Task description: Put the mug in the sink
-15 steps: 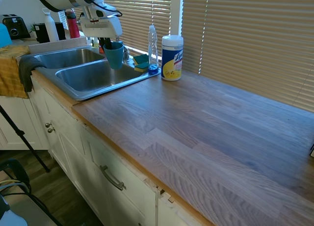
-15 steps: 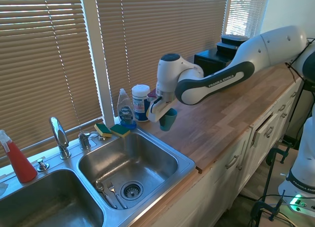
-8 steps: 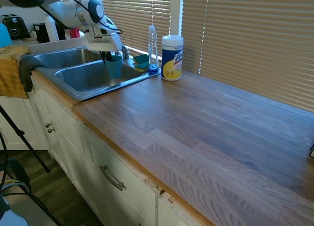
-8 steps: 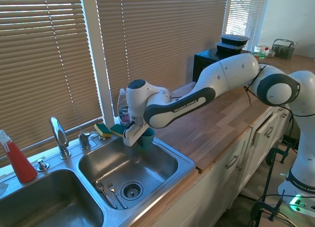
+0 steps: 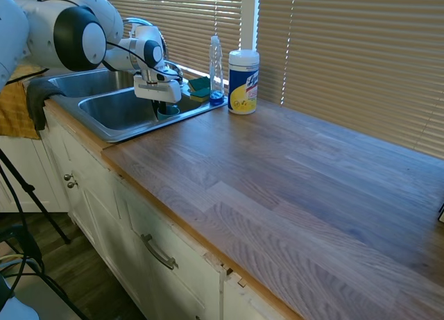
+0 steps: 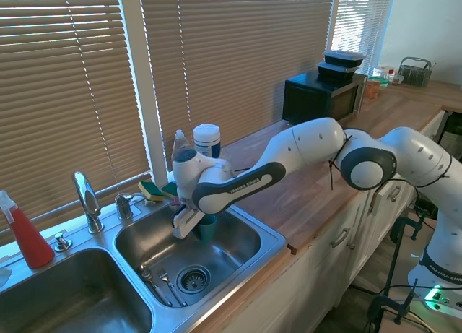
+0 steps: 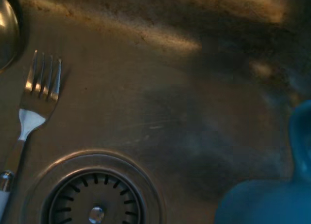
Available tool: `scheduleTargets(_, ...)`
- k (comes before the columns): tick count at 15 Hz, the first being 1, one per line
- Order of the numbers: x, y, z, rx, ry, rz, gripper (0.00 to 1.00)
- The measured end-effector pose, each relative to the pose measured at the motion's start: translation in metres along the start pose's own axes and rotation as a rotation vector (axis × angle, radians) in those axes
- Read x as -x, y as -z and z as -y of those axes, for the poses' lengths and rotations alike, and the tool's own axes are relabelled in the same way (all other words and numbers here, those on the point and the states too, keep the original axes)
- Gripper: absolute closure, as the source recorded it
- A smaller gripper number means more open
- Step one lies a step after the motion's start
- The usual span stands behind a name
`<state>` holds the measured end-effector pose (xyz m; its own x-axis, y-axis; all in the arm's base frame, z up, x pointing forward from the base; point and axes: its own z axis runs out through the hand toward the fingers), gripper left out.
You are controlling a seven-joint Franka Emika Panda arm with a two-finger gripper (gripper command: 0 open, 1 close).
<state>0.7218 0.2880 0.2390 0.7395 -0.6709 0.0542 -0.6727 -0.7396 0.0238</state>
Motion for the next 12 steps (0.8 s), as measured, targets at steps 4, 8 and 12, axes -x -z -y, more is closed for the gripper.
scheduleTargets(4,0.002,-0.043,0.004,0.044,0.013,0.035,1.00)
scheduleTargets(8,0.012,-0.058,0.012,0.059,0.024,0.037,0.00)
scheduleTargets(12,0.015,-0.059,0.015,0.055,0.026,0.040,0.00)
